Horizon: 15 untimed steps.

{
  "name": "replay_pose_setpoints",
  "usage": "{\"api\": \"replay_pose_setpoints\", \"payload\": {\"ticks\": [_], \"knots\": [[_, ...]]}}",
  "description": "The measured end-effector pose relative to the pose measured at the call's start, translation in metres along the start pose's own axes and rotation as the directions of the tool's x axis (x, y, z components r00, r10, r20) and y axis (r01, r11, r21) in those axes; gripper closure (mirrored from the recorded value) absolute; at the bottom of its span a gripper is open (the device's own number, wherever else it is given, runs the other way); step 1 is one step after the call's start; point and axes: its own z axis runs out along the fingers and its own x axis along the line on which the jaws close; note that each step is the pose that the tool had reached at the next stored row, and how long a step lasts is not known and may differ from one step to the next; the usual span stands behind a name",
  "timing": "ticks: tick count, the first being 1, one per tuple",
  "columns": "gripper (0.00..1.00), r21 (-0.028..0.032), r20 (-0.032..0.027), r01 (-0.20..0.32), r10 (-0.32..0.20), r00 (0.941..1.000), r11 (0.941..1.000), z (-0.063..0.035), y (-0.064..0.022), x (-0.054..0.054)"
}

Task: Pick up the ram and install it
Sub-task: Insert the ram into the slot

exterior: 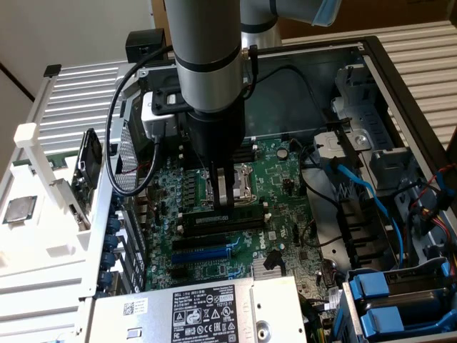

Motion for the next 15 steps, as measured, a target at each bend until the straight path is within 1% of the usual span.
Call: {"api": "replay_pose_setpoints", "payload": {"ticks": [15], "knots": [[0.88, 0.0000, -0.0001, 0.000, 0.000, 1.0000, 1.0000, 0.0015, 0.0000, 0.0007]]}}
